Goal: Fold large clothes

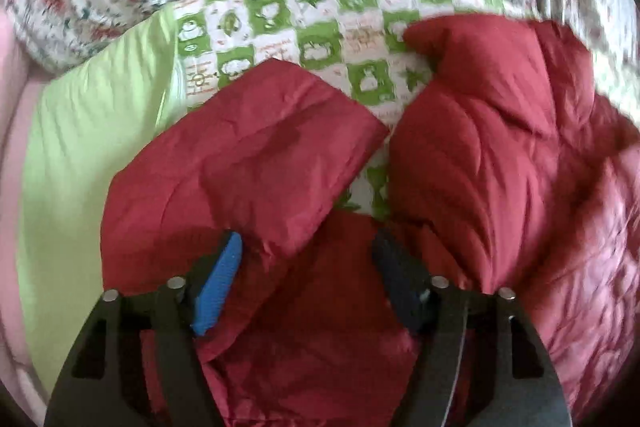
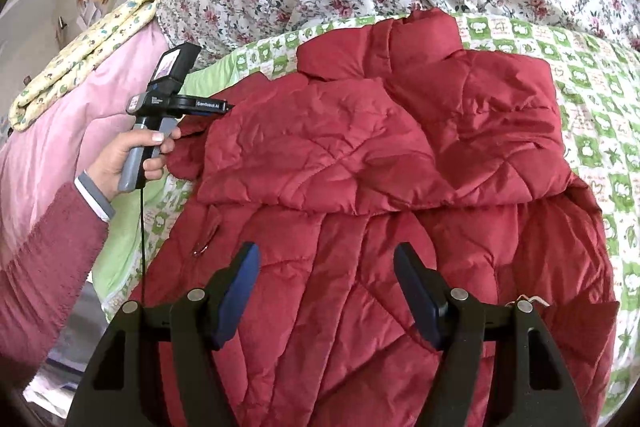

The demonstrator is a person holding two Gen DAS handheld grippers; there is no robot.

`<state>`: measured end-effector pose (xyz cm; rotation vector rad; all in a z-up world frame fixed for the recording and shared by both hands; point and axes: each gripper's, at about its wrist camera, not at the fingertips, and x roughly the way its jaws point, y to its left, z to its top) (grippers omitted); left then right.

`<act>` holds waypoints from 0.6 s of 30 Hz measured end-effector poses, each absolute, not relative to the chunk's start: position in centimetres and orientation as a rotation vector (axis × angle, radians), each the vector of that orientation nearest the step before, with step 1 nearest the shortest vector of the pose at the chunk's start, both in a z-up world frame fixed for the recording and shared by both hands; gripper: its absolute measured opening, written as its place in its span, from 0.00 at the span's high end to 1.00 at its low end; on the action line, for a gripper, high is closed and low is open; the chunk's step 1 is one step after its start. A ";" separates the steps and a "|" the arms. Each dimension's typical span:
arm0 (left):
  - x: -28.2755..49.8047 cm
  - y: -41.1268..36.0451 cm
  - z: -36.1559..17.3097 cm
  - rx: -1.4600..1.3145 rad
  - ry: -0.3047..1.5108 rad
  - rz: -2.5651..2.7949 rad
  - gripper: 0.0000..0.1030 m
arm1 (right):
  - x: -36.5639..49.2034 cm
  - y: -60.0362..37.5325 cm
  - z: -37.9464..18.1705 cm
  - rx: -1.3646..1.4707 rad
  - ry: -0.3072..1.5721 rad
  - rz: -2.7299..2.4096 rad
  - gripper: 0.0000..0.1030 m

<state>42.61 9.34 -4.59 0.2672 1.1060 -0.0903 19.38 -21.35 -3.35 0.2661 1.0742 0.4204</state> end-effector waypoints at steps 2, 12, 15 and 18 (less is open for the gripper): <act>42.8 9.1 -5.0 0.309 1.102 -0.063 0.27 | 19.4 -21.2 -3.5 0.269 1.078 0.419 0.31; 43.5 12.2 -5.3 0.080 1.091 -0.045 0.71 | 18.9 -20.9 -2.6 0.257 1.056 0.428 0.31; 42.5 13.1 -4.4 0.019 1.063 -0.042 0.89 | 18.8 -20.8 -2.5 0.258 1.054 0.425 0.31; 41.5 15.2 -3.3 -0.105 1.022 -0.058 0.92 | 18.5 -20.6 -2.2 0.255 1.045 0.433 0.31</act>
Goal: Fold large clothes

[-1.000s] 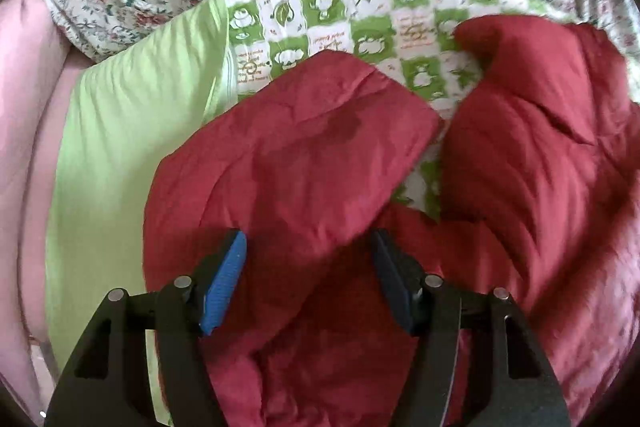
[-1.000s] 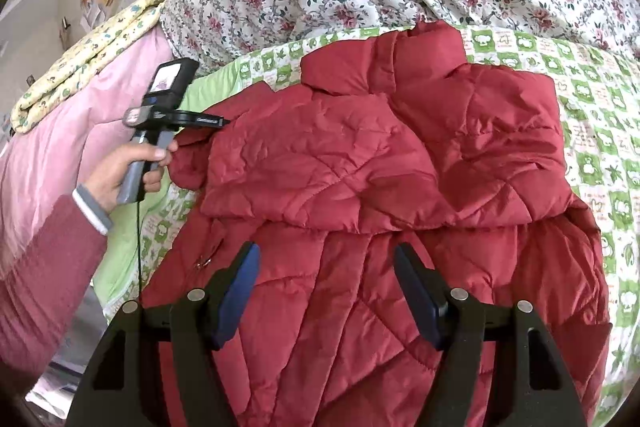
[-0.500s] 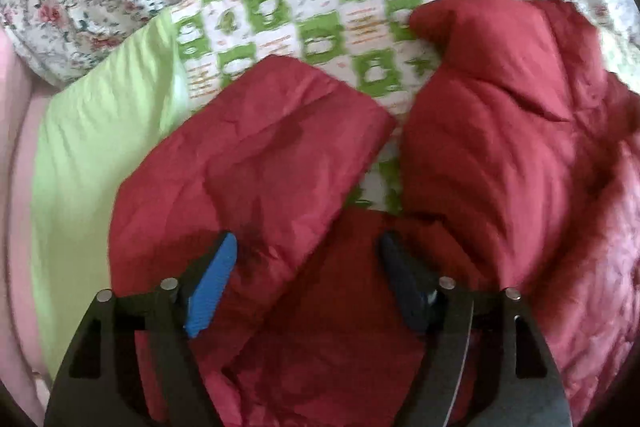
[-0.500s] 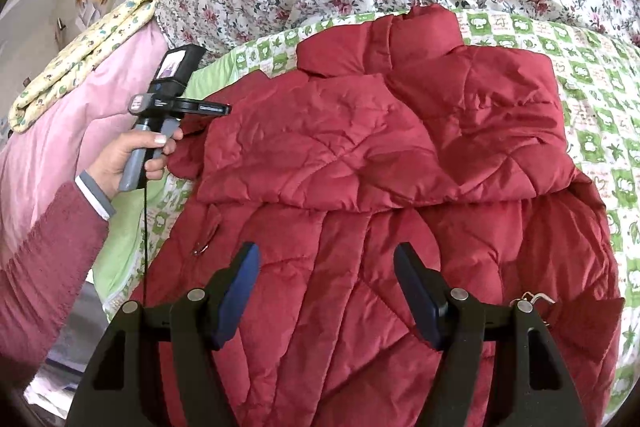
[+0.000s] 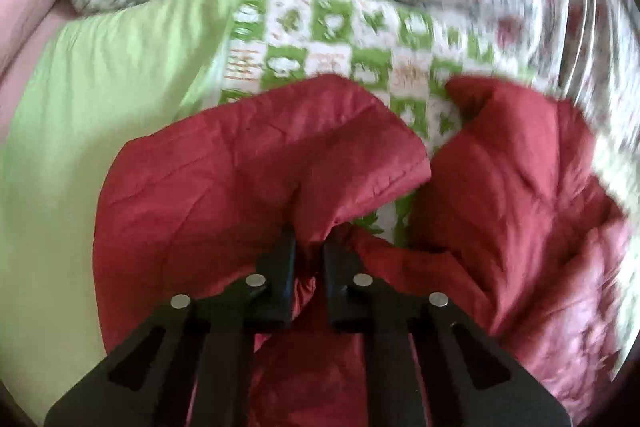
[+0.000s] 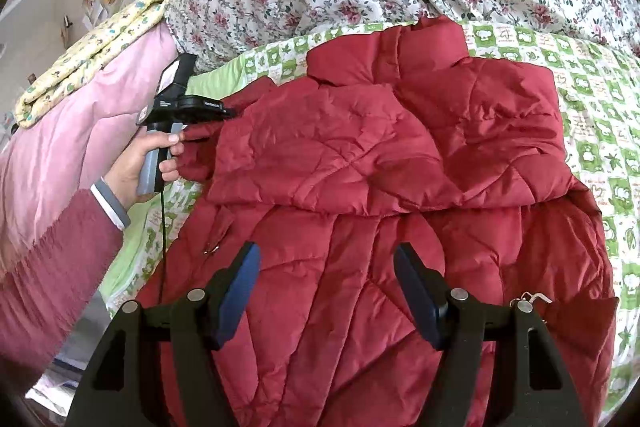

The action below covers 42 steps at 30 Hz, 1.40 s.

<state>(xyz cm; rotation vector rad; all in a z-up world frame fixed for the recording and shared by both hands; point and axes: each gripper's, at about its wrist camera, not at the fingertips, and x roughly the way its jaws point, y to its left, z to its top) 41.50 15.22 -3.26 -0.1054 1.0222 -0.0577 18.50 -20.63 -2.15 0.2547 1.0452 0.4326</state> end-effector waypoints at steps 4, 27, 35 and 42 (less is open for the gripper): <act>38.3 17.2 -0.3 -0.294 0.938 -0.124 0.93 | 18.3 -20.4 -1.9 0.247 1.034 0.443 0.31; 25.0 -1.2 3.4 -0.369 0.805 -0.586 0.93 | 18.7 -27.3 -1.3 0.407 1.003 0.325 0.31; 26.0 -5.6 -0.2 -0.377 0.870 -0.638 0.93 | 20.5 -30.9 -2.0 0.488 0.999 0.282 0.30; 26.6 -7.5 -1.9 -0.359 0.902 -0.651 0.93 | 24.7 -31.8 -4.1 0.589 1.018 0.318 0.30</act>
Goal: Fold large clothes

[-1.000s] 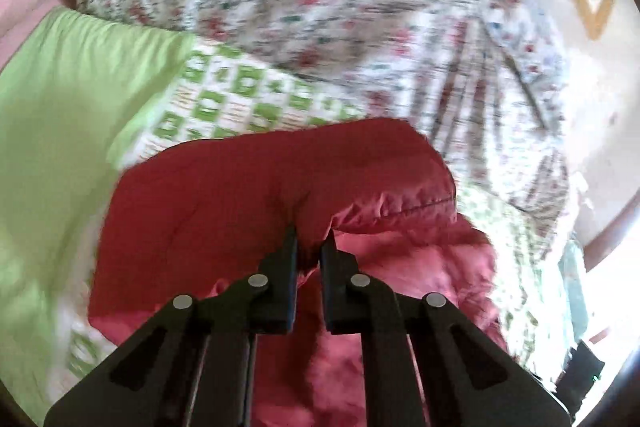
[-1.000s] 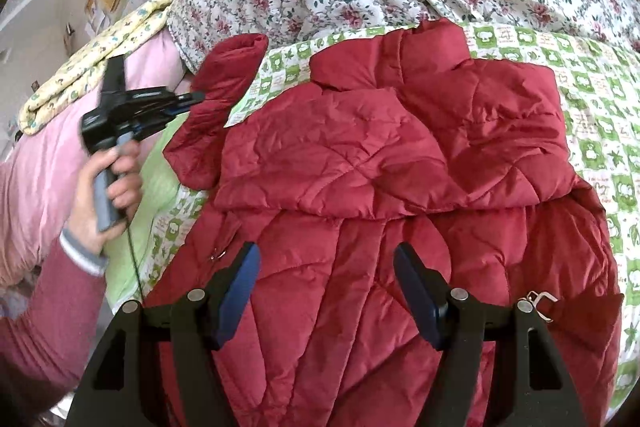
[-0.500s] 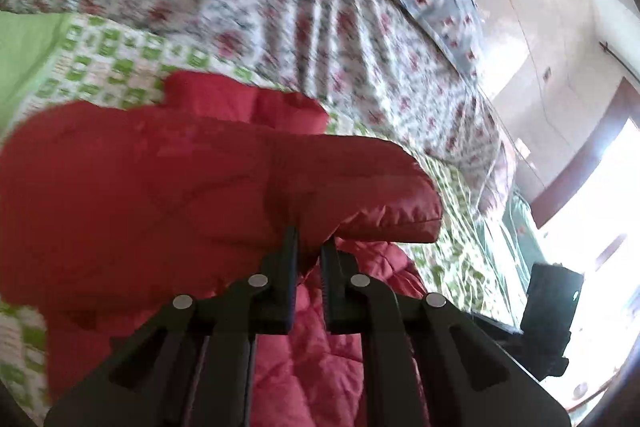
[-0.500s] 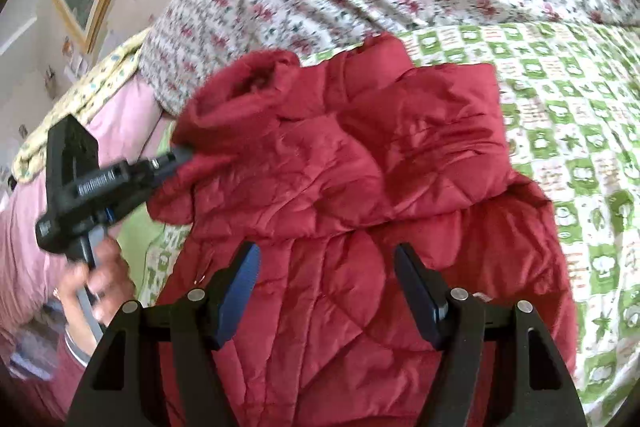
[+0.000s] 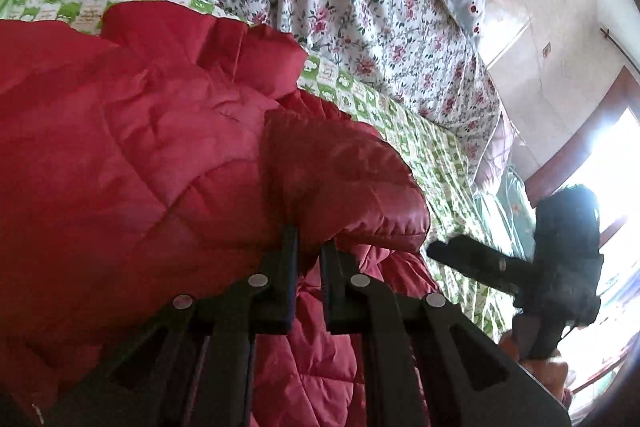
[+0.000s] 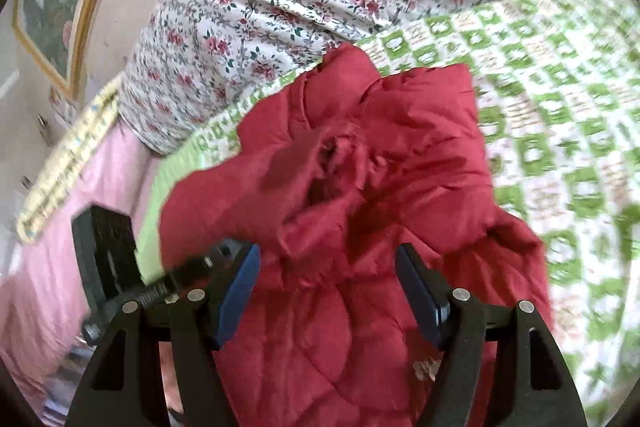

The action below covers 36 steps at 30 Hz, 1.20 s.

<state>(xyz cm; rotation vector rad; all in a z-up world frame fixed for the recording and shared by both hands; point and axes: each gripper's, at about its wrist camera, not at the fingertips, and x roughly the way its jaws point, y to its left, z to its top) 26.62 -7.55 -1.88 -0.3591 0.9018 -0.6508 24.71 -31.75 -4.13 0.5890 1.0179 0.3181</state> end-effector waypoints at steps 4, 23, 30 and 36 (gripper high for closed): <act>26.7 -8.0 -2.2 -0.343 0.906 -0.655 0.93 | 27.3 -31.6 -6.3 0.685 1.055 0.354 0.30; 22.4 0.8 -0.4 -0.390 0.842 -0.550 0.75 | 27.8 -33.0 -5.3 0.670 0.974 0.287 0.96; 25.2 5.1 1.2 -0.443 0.786 -0.474 0.75 | 27.3 -33.9 -6.7 0.623 1.034 0.218 0.96; 28.3 3.8 -1.3 -0.426 0.876 -0.530 0.75 | 28.3 -32.7 -8.4 0.505 1.086 0.177 0.96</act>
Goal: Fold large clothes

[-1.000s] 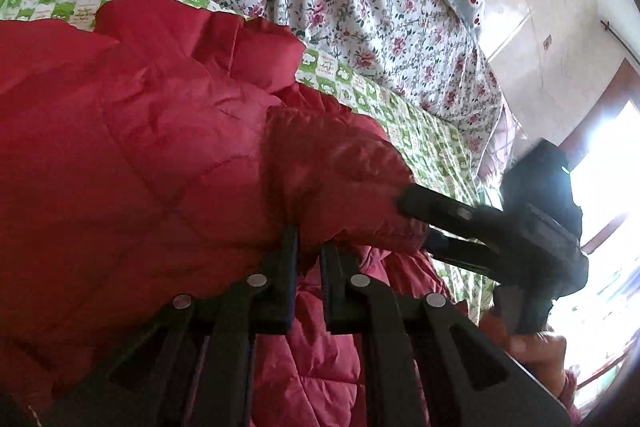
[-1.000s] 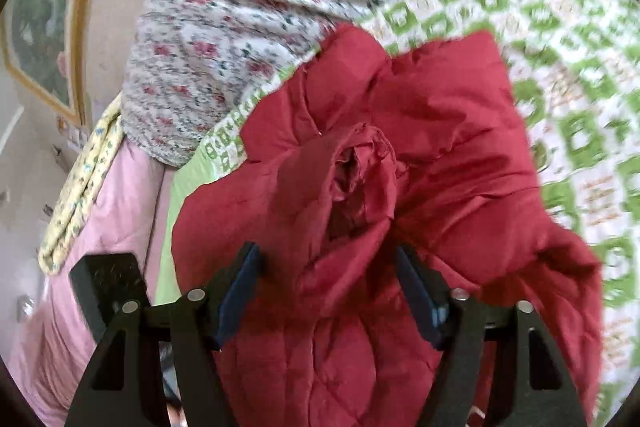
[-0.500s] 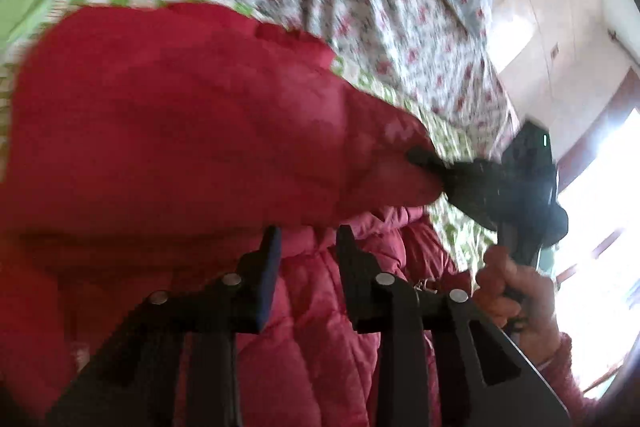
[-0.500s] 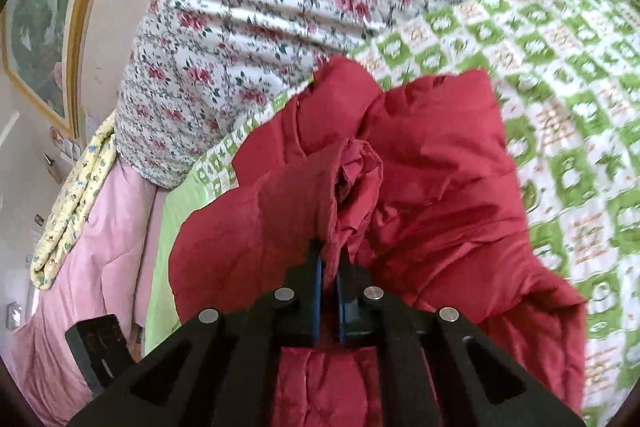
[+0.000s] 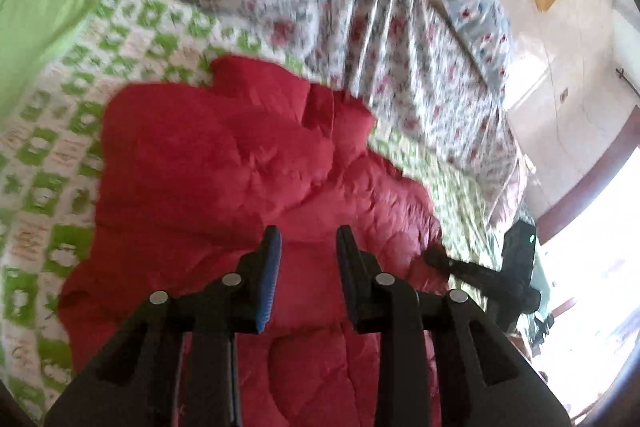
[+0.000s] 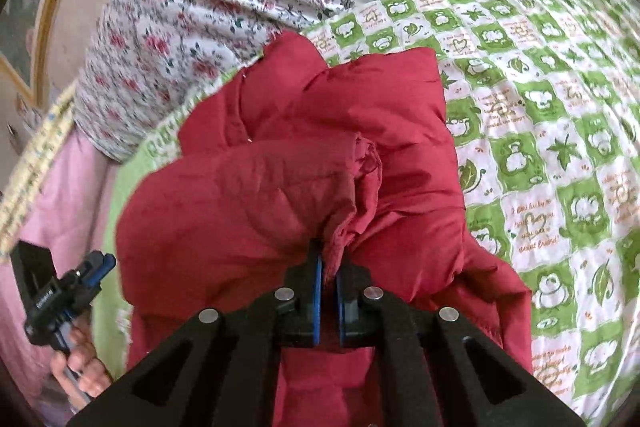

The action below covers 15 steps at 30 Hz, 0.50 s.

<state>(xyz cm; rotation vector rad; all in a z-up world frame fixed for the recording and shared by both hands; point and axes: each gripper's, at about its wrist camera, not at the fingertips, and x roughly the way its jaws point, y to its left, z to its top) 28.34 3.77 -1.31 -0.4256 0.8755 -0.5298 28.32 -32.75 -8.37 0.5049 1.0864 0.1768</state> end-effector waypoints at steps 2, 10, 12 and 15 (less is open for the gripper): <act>29.3 3.6 -3.0 -0.417 0.928 -0.491 0.75 | 28.5 -32.5 -8.5 0.476 1.090 0.167 0.96; 30.5 7.4 -8.7 -0.657 1.018 -0.485 0.98 | 28.0 -32.5 -7.0 0.391 1.054 0.094 0.80; 30.1 7.2 -8.6 -0.628 1.007 -0.472 0.98 | 27.2 -31.7 -4.7 0.324 0.965 0.062 0.80; 29.7 6.5 -8.1 -0.574 0.996 -0.440 0.98 | 26.9 -29.3 -2.5 0.261 0.899 0.140 0.80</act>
